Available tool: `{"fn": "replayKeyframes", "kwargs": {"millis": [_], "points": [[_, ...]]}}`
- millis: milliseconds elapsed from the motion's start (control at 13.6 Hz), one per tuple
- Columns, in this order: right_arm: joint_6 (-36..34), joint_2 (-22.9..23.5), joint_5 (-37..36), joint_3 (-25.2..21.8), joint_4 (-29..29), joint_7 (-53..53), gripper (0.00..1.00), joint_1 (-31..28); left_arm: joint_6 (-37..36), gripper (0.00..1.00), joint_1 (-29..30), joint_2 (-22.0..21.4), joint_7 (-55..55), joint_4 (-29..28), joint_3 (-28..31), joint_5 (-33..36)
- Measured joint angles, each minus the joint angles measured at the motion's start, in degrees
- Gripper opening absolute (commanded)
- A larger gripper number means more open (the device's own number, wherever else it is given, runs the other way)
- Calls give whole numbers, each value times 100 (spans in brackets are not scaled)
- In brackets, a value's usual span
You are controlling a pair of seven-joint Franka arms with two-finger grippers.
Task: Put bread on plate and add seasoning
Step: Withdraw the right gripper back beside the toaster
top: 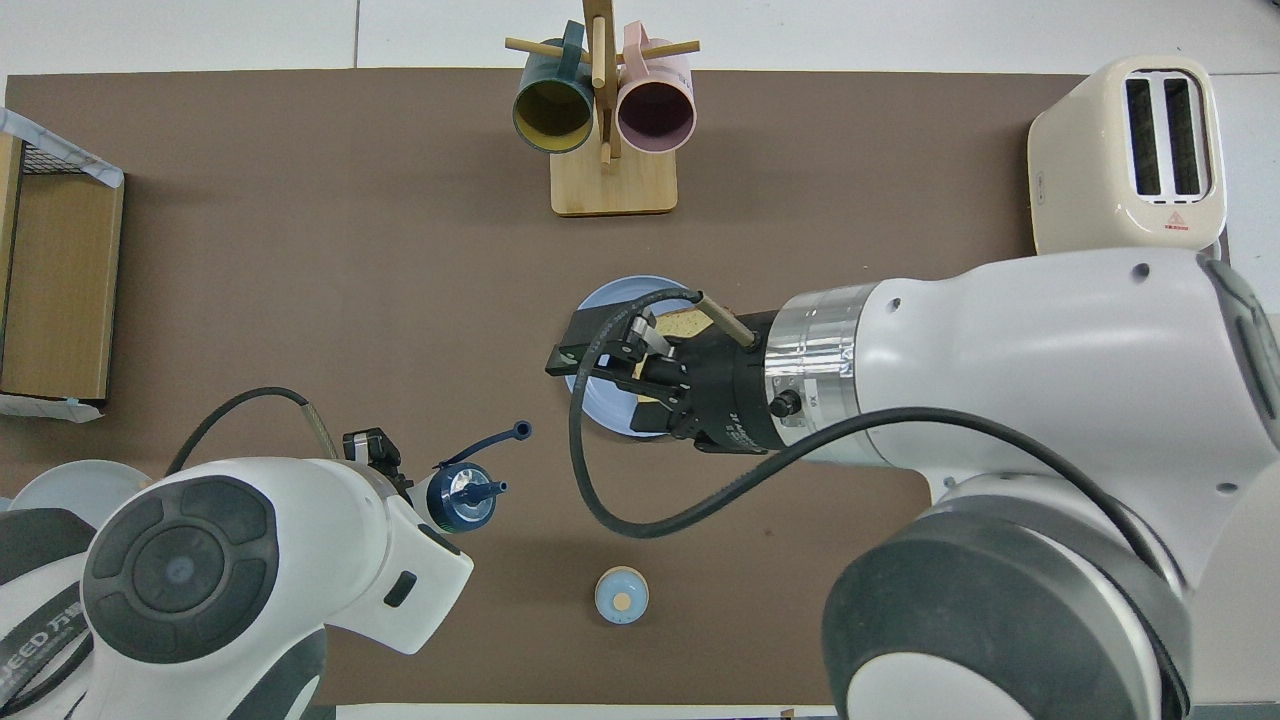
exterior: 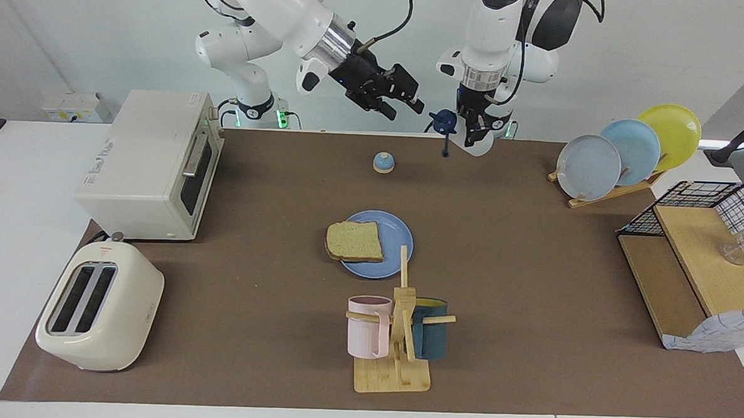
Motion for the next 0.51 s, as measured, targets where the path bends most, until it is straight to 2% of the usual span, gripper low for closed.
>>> {"fn": "replayKeyframes", "kwargs": {"millis": [293,513], "points": [[-810,3,-1682,-22,94,-1116,100,-538,112,0,-5,140,-236,270,-13,481],[-1743,131,-2494,-48,683,-1793,100,-1388,163,0,-19,803,-920,776,-300,1176]]}}
